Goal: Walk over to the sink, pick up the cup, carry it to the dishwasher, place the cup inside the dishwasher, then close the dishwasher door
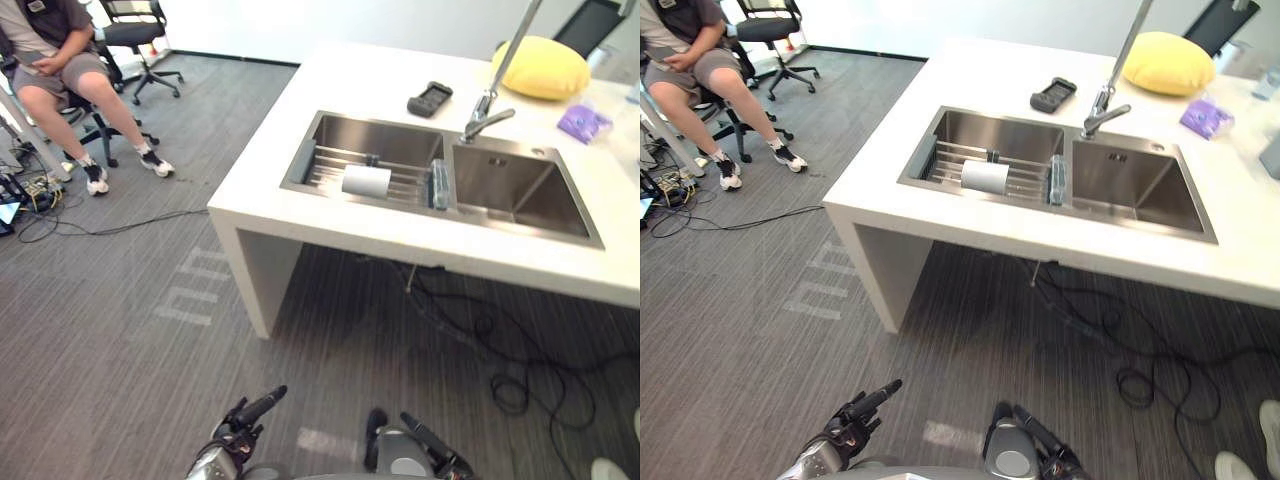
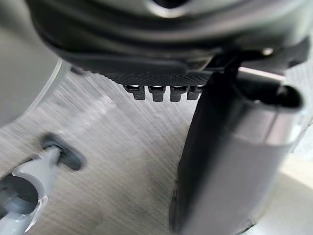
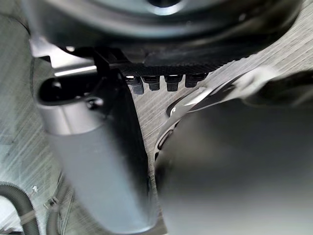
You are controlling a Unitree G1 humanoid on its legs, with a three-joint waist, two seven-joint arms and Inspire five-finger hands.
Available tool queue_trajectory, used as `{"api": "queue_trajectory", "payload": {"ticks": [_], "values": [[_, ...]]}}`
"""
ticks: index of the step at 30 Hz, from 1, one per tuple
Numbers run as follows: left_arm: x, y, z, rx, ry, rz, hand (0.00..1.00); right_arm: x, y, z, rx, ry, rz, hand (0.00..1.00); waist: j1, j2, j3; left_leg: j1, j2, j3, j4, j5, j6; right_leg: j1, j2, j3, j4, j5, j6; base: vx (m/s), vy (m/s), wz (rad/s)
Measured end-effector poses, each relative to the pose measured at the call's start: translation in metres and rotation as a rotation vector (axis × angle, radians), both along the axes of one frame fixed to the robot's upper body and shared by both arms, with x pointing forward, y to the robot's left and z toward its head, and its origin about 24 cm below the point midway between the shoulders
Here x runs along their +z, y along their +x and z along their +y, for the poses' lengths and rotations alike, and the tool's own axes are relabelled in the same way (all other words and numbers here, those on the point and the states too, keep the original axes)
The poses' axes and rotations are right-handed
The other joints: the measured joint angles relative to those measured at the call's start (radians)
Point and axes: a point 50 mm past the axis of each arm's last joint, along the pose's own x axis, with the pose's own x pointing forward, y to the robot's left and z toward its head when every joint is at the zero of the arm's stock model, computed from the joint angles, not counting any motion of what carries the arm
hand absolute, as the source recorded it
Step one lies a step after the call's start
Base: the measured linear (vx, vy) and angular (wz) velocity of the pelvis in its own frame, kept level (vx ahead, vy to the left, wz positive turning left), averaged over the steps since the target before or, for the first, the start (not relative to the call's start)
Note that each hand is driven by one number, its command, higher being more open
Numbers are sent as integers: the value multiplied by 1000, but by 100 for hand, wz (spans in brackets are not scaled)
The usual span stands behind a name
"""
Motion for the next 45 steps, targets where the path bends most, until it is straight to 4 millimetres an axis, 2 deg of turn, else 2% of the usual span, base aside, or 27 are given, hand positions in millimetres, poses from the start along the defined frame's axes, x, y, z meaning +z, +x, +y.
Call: {"api": "queue_trajectory", "payload": {"ticks": [2,3,6,9,11,13,14,15,17,19,20,21,22,23,26,27,29,31,35,37,38,39,40,42,44,45], "values": [[-1,1,-12,9,-33,-5,100,1,1,-5,-14,-5,0,100,0,31,-12,14,47,0,-27,5,-21,4,36,-26,14,-39,-22,382,-312,21],[0,3,-16,12,-41,-4,100,1,3,-4,-10,2,4,100,0,37,-15,33,65,-1,-57,35,-31,17,53,-36,12,-52,-34,308,-258,9],[-1,7,-22,11,-56,10,100,0,8,2,3,41,28,100,-4,27,-19,43,79,3,-93,92,-28,30,69,-52,-16,-60,-45,196,-174,7],[-2,5,-22,2,-53,13,100,-1,7,2,5,55,48,100,-6,25,-22,38,77,11,-91,113,-38,40,73,-53,-41,-60,-43,82,-54,5],[-2,2,-16,11,-32,11,100,-2,5,3,7,62,59,100,-5,21,-28,-17,72,23,-13,120,-48,46,73,-56,-80,-63,-35,25,-43,11],[-1,4,-14,30,-26,-4,100,-2,3,3,6,66,67,100,-5,22,-28,-125,78,30,181,125,-60,73,81,-52,-138,-64,-39,34,-49,30],[1,7,-12,44,-21,-17,100,-2,2,1,9,64,75,100,-5,24,-20,-238,101,39,395,151,-102,108,98,-31,-180,-55,-56,65,-63,41],[4,12,-8,46,-4,-44,100,-2,0,0,13,65,92,100,6,18,-3,-296,107,54,491,87,-89,149,101,-26,-195,-50,-64,71,-52,34],[8,16,-9,63,-2,-87,100,-3,-8,-1,5,69,118,100,26,13,11,-321,90,102,417,55,-64,204,97,0,-213,-51,-62,59,11,-16],[11,19,-7,97,3,-118,100,-2,-3,-1,14,73,101,100,42,15,12,-334,68,136,248,71,-59,214,91,39,-218,-56,-54,61,89,-75],[13,19,-6,122,5,-125,100,-1,0,0,26,71,82,100,46,19,14,-339,69,139,155,111,-56,214,92,65,-217,-57,-45,132,176,-113],[12,15,-6,153,0,-123,100,1,1,-3,36,55,65,100,49,45,11,-333,85,137,103,165,-61,215,110,89,-210,-56,-25,175,225,-113],[11,13,-9,164,-6,-118,100,3,2,-8,37,41,55,100,48,76,4,-331,102,135,86,185,-52,215,129,97,-202,-58,-14,181,227,-93],[11,12,-13,168,-12,-111,100,5,3,-12,39,24,47,100,43,90,10,-339,109,141,117,207,13,217,137,119,-186,-67,3,192,216,-43],[21,24,-11,192,13,-164,100,2,-11,-4,31,47,70,100,39,45,-11,-312,33,160,47,208,29,188,56,114,-141,-95,41,179,173,2],[24,27,-12,215,29,-177,100,2,-16,-3,32,48,81,100,39,38,-16,-282,-3,170,-13,219,40,189,23,110,-134,-110,54,202,151,17],[29,30,-9,245,57,-190,100,2,-19,-4,39,36,89,100,35,38,-28,-244,-40,172,-101,252,44,192,-9,94,-133,-124,65,213,78,25],[40,37,6,313,145,-227,100,2,-21,-3,34,26,101,100,19,35,-35,-210,-68,145,-187,307,65,203,-30,51,-137,-144,74,221,-3,41],[60,46,36,459,265,-272,100,1,-26,-1,31,31,113,100,23,31,-37,-178,-71,109,-229,321,55,255,-29,-21,-172,-151,71,195,-88,36],[77,44,66,614,349,-304,100,1,-28,-1,27,29,123,100,23,29,-39,-157,-67,101,-244,321,46,285,-21,-43,-190,-152,70,120,-80,15],[82,43,75,652,374,-317,100,1,-28,-1,27,28,122,100,24,29,-39,-155,-64,101,-246,320,44,288,-18,-46,-191,-152,70,106,-87,6],[95,42,95,726,428,-347,100,1,-27,0,29,27,118,100,24,29,-40,-152,-59,100,-252,320,42,290,-13,-54,-192,-153,69,50,-53,4],[102,41,105,760,455,-365,100,1,-27,0,30,26,116,100,24,28,-41,-150,-57,98,-255,320,41,291,-11,-57,-194,-153,69,48,-61,7],[138,37,143,888,586,-463,100,1,-28,1,31,21,112,100,31,25,-49,-143,-55,91,-264,320,39,306,-5,-66,-211,-153,68,25,-46,8],[162,36,157,932,666,-534,100,1,-32,1,31,16,115,100,45,23,-65,-145,-57,91,-267,320,39,306,-6,-67,-217,-156,63,2,-12,2],[188,37,162,953,756,-623,100,0,-37,3,10,20,120,100,58,18,-77,-145,-61,91,-269,320,39,307,-8,-68,-221,-161,56,0,0,0]]}}
